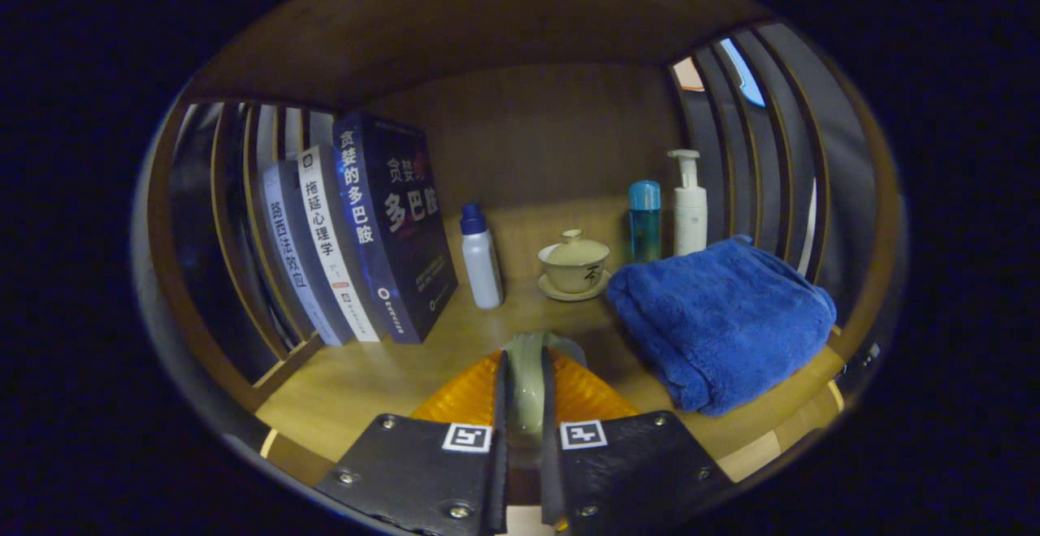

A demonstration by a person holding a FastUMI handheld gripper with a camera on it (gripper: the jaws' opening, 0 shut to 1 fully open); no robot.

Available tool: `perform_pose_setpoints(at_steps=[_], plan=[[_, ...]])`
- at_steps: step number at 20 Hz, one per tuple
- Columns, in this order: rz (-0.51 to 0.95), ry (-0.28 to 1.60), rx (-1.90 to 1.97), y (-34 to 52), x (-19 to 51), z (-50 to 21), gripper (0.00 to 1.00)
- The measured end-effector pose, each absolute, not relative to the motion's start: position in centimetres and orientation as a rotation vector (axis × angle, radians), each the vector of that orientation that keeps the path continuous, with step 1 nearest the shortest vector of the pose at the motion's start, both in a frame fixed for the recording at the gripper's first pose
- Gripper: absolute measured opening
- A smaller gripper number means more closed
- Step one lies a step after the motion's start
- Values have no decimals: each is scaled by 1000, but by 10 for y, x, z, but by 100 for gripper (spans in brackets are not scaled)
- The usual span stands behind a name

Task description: Pull open the drawer, take out the items inside it, and place them on the countertop above the cabinet.

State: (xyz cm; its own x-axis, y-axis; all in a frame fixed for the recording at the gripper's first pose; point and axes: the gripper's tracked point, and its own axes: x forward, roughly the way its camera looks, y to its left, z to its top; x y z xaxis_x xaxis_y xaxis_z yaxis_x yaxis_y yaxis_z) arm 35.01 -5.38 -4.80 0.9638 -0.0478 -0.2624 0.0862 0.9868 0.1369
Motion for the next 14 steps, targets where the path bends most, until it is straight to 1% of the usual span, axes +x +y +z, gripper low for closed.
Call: perform_pose_setpoints(at_steps=[4, 7, 8, 9, 10, 14], plan=[[-82, 282, 190, -55, 352, -48, 17], [-56, 324, 211, -55, 348, -55, 17], [-31, 338, 218, -53, 341, -56, 24], [-38, 333, 217, -57, 338, -54, 25], [-51, 322, 237, -62, 335, -52, 30], [-45, 325, 348, -66, 309, -43, 67]])
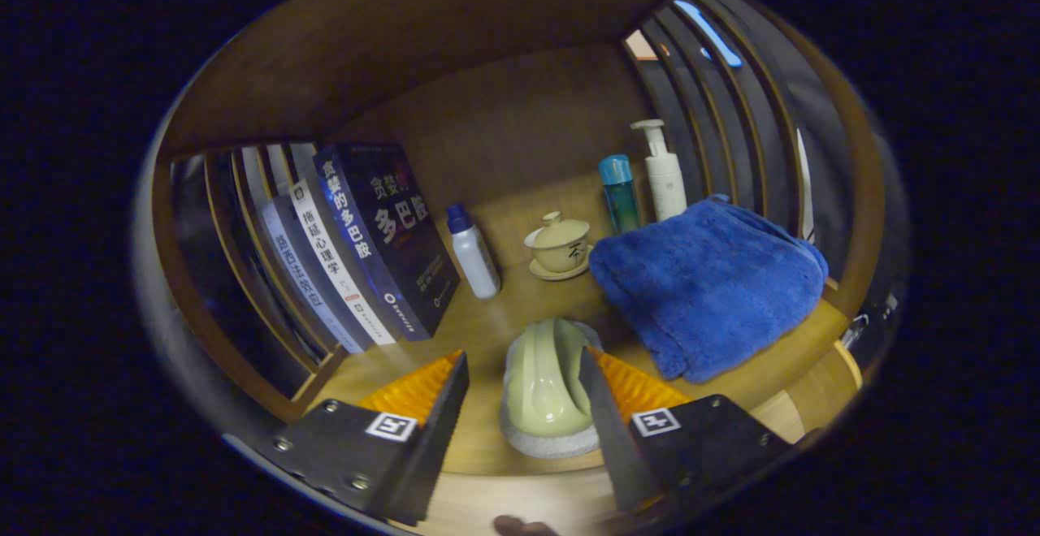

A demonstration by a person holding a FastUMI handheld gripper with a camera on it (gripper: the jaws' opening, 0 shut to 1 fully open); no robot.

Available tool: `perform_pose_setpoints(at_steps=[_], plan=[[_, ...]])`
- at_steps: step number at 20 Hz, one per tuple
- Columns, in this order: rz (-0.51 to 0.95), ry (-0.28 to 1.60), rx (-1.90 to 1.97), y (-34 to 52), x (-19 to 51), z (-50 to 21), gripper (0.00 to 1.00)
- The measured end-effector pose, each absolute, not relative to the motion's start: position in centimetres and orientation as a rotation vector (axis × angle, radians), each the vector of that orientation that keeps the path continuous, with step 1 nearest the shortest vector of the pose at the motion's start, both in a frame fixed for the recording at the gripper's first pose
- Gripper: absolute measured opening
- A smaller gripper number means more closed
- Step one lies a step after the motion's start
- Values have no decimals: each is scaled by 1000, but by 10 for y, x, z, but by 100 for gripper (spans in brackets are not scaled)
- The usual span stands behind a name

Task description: Pull open the drawer, take out the items inside it, and place them on the countertop above the cabinet.

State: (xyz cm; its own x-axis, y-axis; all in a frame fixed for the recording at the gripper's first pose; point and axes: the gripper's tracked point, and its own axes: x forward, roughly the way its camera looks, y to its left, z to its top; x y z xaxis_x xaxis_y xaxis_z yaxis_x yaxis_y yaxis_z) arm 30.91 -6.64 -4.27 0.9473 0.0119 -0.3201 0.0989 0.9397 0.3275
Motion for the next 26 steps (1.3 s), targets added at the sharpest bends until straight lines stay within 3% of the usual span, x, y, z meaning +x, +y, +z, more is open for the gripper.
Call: perform_pose_setpoints(at_steps=[3, 8, 18, 26], plan=[[-47, 301, 407, -73, 287, -33, 95], [-86, 324, 417, -88, 243, -23, 96], [-6, 289, 377, -53, 147, 16, 96], [3, 144, 164, -33, 64, 61, 96]])
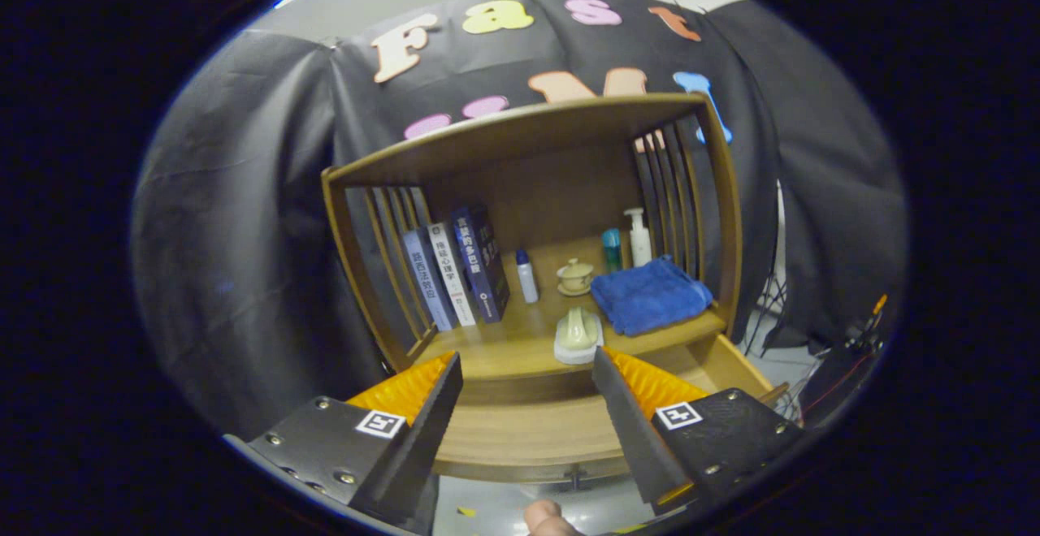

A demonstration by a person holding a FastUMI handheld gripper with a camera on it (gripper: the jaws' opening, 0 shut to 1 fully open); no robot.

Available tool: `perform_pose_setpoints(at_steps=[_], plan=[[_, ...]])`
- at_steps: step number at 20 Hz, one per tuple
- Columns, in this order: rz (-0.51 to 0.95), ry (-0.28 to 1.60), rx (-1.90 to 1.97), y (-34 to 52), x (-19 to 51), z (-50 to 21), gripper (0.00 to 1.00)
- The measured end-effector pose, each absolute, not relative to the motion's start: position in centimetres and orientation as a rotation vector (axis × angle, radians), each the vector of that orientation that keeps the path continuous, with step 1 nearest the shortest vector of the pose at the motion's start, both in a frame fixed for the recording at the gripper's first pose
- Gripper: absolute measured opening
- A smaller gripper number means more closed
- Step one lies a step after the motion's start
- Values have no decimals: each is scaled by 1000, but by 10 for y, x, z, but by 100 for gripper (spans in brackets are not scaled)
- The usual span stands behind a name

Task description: Pull open the drawer, take out the items inside it, and place them on the countertop above the cabinet.

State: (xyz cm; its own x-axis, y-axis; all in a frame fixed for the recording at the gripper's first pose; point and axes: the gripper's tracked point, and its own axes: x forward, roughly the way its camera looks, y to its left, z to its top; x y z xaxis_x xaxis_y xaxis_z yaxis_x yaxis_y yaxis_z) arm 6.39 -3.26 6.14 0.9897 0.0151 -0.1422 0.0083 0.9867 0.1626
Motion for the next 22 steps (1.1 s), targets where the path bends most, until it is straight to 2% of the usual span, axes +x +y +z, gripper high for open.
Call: perform_pose_setpoints(at_steps=[6, 17, 22], plan=[[-36, 79, 88, -37, 17, 58, 96], [-46, 9, 9, -56, -1, -17, 96], [-49, 47, -14, -56, 5, -66, 96]])
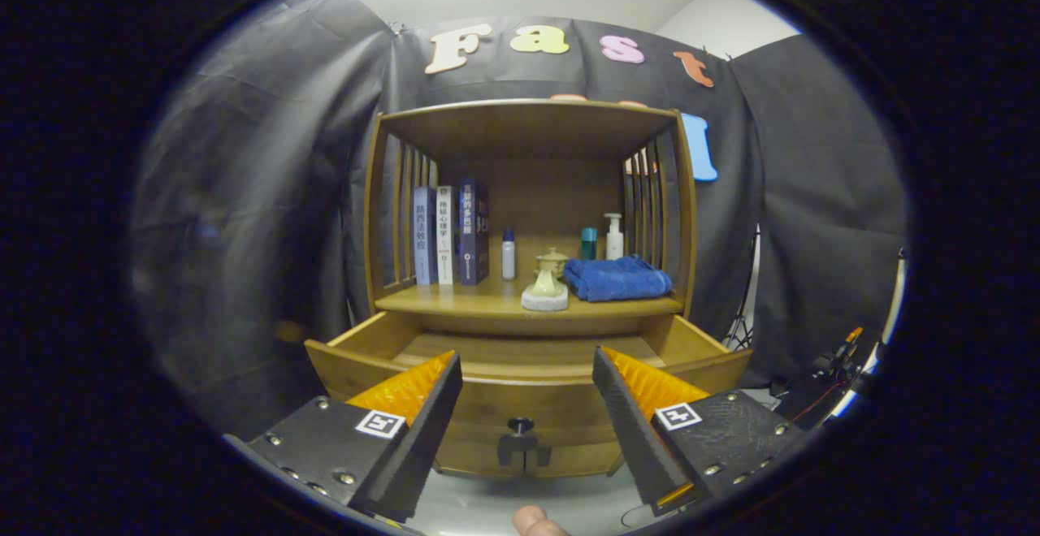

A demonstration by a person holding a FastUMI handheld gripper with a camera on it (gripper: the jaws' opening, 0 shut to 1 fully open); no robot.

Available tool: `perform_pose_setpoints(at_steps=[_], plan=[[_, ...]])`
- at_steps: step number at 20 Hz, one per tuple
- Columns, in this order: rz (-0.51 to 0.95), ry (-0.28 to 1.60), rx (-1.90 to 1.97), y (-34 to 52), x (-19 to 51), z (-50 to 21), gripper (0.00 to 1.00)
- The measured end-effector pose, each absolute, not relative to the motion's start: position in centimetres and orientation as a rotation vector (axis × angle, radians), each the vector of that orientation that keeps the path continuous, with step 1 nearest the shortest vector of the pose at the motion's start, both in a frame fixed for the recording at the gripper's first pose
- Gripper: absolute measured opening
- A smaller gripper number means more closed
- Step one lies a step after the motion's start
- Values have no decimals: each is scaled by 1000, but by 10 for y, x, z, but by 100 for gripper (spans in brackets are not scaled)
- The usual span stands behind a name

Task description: Pull open the drawer, take out the items inside it, and place them on the countertop above the cabinet.

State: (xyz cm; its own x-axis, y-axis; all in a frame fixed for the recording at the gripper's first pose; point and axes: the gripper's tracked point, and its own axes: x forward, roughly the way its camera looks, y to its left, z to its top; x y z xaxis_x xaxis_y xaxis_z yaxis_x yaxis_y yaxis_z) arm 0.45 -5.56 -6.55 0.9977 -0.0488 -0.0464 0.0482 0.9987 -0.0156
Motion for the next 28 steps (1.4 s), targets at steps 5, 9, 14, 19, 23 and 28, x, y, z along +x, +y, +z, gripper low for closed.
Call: perform_pose_setpoints(at_steps=[5, 9, 14, 19, 23, 28], plan=[[-52, 142, 11, -57, 20, -116, 96], [-50, 168, 2, -55, 35, -136, 96], [-55, 179, -8, -48, 51, -150, 97], [-99, 166, -6, -52, 64, -154, 97], [-109, 131, -52, -44, 69, -159, 96], [-79, 78, -1, -36, 81, -156, 97]])
